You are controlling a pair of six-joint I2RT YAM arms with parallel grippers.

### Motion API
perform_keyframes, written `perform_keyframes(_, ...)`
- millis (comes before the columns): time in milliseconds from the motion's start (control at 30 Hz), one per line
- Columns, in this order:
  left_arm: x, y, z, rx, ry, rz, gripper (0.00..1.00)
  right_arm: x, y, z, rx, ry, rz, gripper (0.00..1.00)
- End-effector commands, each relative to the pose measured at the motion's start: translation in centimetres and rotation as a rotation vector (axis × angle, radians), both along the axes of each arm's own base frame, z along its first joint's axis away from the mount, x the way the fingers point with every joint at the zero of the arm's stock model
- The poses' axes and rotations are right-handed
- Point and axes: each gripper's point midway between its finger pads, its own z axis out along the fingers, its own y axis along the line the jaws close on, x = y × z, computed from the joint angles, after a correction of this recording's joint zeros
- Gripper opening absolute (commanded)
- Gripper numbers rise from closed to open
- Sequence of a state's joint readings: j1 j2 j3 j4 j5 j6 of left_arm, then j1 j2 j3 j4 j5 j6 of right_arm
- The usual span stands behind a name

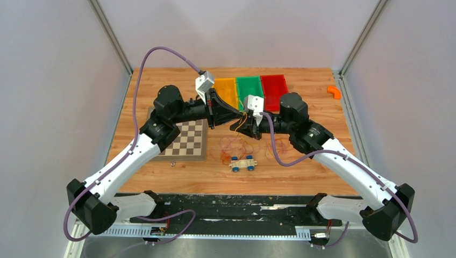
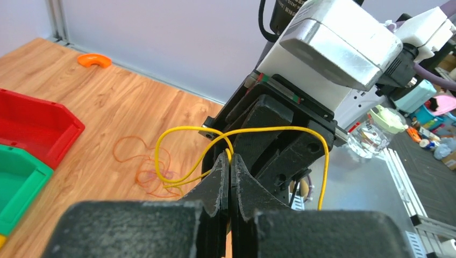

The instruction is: Untangle the cables

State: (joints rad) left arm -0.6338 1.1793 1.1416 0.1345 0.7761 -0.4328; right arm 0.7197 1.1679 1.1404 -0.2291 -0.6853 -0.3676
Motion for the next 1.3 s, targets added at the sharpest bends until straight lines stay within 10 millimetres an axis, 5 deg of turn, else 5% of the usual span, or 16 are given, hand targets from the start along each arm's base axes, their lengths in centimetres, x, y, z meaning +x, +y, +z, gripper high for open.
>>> perform_keyframes(0, -0.6, 0.7, 0.6, -0.045, 0.034, -0.037, 0.0, -0.9, -0.5, 3.1, 0.09, -0.085, 0.023, 0.09)
perform_keyframes(233, -0.2, 2.0, 2.0, -0.088, 0.024, -0.032, 0.0, 0.5, -2.3, 2.0, 0.087, -0.003, -0.034, 0.24)
perform_keyframes(400, -0.3, 1.8, 1.8, -0.084, 0.038, -0.053, 0.0, 0.5, -2.3, 2.0, 0.089, 0.008, -0.018, 0.0)
perform_keyframes(533, 0.3, 1.3, 1.5, -0.084, 0.114, -0.059, 0.0, -1.5, -1.9, 2.4, 0.099, 0.003, 0.111, 0.0)
perform_keyframes(900, -2.8, -1.0, 0.8, -0.15, 0.411, -0.25, 0.25, -2.5, -1.7, 1.6, 0.077, -0.041, 0.186, 0.0)
perform_keyframes(1067, -2.7, -1.3, 1.6, -0.221, 0.467, -0.271, 0.42, -2.7, -1.3, 1.4, 0.071, -0.047, 0.196, 0.0)
perform_keyframes(1267, -2.5, -1.5, 3.0, -0.268, 0.474, -0.288, 0.48, -2.9, -1.1, 1.0, 0.066, -0.031, 0.205, 0.0)
